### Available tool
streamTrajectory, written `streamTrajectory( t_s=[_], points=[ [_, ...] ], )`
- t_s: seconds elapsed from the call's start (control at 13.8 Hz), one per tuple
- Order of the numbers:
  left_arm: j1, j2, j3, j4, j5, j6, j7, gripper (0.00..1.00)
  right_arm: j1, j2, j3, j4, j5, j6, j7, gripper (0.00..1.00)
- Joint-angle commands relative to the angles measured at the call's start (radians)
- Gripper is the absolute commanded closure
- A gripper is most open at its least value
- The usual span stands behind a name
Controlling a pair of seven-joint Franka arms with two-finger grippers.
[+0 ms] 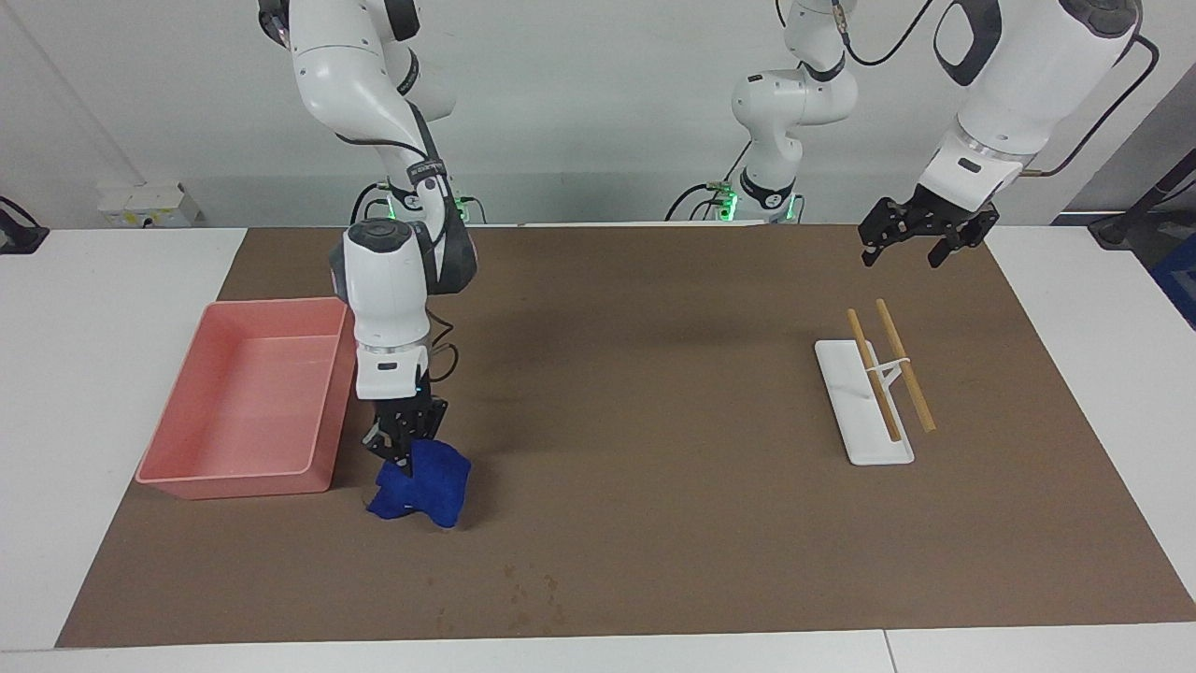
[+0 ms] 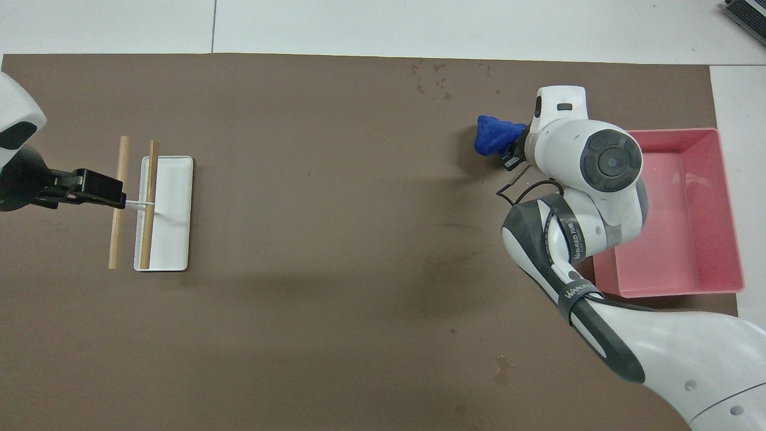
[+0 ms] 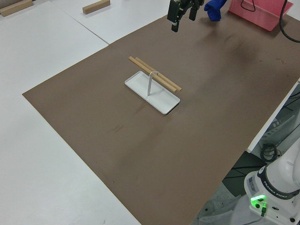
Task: Wipe water with towel using both arms
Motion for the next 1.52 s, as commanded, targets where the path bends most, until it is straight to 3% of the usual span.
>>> streamTrajectory(
  t_s=[0.0, 0.43, 0.72, 0.94, 1.09, 1.16, 1.45],
  points=[
    [0.008, -0.016, -0.005, -0.018, 0.012, -0.007, 0.007, 0.0, 0.004, -0.027, 0.021, -0.039, 0.201, -0.028, 0.091, 1.0],
    [0.008, -0.016, -0.005, -0.018, 0.012, -0.007, 0.007, 0.0, 0.007, -0.036, 0.026, -0.074, 0.591, -0.045, 0.091, 1.0],
    [0.008, -0.016, -0.005, -0.018, 0.012, -0.007, 0.007, 0.0, 0.006, -0.048, 0.025, -0.077, 0.69, -0.146, 0.098, 1.0],
    [0.008, -0.016, -0.005, -0.018, 0.012, -0.007, 0.007, 0.0, 0.007, -0.065, 0.017, -0.097, 0.65, -0.218, 0.081, 1.0],
    [0.008, -0.016, -0.005, -0.018, 0.012, -0.007, 0.007, 0.0, 0.001, -0.062, 0.017, -0.094, 0.464, -0.201, 0.061, 1.0],
    [0.008, -0.016, -0.005, -0.018, 0.012, -0.007, 0.007, 0.0, -0.014, -0.062, 0.02, -0.094, 0.436, -0.212, 0.071, 1.0],
    [0.008, -0.016, -0.005, -0.018, 0.012, -0.007, 0.007, 0.0, -0.024, -0.082, 0.023, -0.106, 0.565, -0.31, 0.185, 1.0]
  ],
)
